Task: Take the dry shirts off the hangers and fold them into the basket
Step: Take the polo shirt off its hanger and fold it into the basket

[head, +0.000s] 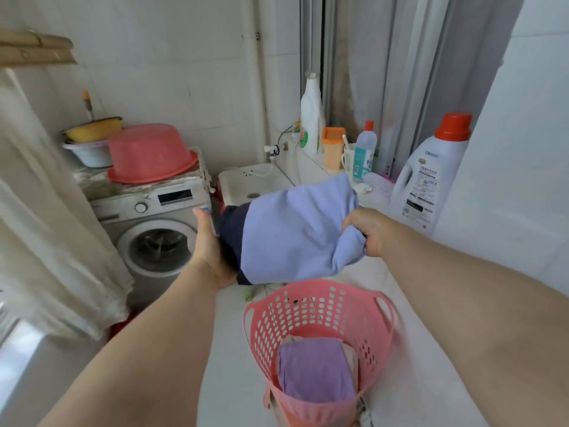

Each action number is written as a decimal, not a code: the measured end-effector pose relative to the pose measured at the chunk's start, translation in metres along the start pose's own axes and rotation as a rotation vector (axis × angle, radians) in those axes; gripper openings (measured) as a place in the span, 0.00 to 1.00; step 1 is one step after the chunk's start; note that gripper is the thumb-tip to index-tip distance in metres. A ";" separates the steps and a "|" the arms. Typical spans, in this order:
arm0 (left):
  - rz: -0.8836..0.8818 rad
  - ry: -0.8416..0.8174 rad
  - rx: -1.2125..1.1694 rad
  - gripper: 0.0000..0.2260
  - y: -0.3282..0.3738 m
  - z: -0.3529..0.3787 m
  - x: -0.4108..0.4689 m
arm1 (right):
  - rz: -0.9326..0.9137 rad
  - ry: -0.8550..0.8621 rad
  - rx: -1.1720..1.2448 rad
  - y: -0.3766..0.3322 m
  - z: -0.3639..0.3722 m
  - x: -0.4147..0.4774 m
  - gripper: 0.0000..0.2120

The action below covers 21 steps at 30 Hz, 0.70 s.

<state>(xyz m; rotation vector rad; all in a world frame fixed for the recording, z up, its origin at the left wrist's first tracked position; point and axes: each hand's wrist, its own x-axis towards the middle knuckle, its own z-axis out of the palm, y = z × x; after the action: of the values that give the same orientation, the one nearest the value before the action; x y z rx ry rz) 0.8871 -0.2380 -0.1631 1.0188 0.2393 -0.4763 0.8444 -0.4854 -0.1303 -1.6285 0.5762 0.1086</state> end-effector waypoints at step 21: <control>-0.033 0.344 0.586 0.09 -0.101 0.003 0.039 | 0.259 -0.030 -0.060 0.161 -0.010 0.087 0.34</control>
<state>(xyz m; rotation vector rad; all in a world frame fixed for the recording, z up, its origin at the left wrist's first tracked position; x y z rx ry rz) 0.8720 -0.2950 -0.2542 1.6757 0.4377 -0.4059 0.8487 -0.5264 -0.3087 -1.6009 0.7650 0.3432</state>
